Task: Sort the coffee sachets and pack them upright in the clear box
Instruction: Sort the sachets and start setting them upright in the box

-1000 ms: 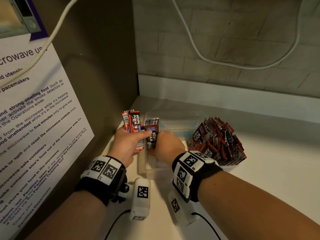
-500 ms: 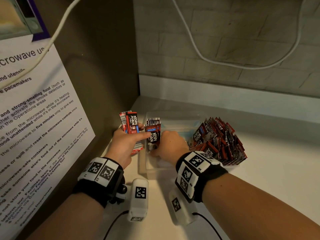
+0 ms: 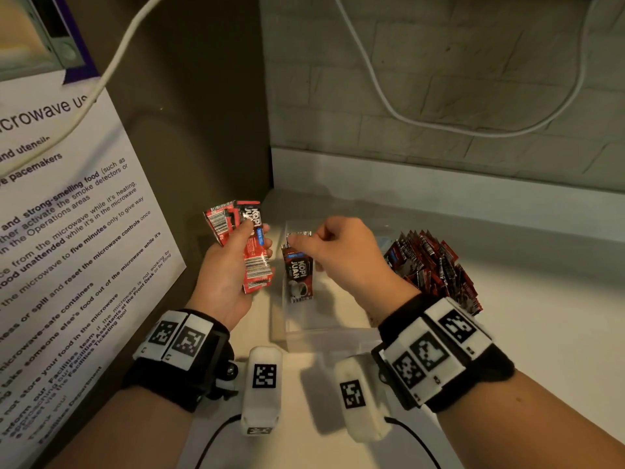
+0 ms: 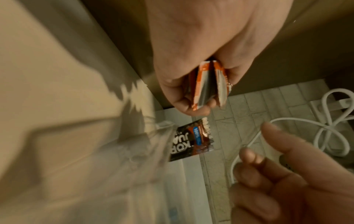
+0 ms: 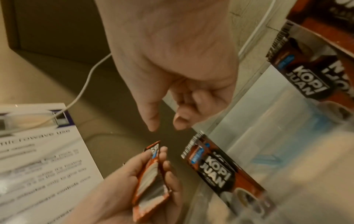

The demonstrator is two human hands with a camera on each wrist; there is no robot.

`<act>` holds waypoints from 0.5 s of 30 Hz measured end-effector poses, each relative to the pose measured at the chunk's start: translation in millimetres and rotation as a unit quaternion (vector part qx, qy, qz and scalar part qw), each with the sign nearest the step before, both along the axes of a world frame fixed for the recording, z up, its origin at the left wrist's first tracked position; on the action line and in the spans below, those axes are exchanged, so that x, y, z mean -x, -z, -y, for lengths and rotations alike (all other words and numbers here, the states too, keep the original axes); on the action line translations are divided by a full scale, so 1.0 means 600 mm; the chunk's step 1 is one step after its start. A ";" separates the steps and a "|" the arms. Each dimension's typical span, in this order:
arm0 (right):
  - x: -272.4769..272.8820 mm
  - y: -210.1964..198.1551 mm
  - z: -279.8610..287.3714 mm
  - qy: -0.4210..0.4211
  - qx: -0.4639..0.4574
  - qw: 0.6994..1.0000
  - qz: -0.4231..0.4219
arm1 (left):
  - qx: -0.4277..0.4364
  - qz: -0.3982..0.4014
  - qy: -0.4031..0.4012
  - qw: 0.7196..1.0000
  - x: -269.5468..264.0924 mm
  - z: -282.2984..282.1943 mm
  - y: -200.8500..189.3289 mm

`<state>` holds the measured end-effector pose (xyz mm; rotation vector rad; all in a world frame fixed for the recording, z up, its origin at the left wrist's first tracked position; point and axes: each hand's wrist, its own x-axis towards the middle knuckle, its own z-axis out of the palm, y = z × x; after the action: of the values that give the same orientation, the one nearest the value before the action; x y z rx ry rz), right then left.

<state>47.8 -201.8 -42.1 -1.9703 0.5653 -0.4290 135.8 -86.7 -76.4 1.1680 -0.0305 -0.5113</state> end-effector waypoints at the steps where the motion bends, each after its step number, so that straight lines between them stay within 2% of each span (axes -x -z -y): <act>1: -0.002 -0.003 -0.002 -0.011 -0.020 1.000 0.019 | 0.010 0.005 0.004 1.000 0.004 0.000 -0.003; 8: -0.005 -0.008 -0.016 -0.075 -0.116 0.989 0.056 | 0.040 0.064 0.046 0.996 0.029 0.010 -0.029; 12: 0.005 -0.011 -0.007 -0.060 -0.190 0.970 0.135 | 0.030 0.061 0.078 0.995 0.026 0.012 -0.039; 15: 0.011 -0.013 0.009 -0.057 -0.207 0.952 0.216 | 0.027 0.040 0.077 0.996 0.020 0.014 -0.044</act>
<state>41.4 -207.2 -34.3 -1.4395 0.2323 -0.5955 124.0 -94.9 -49.9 1.1377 -0.2038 -0.5963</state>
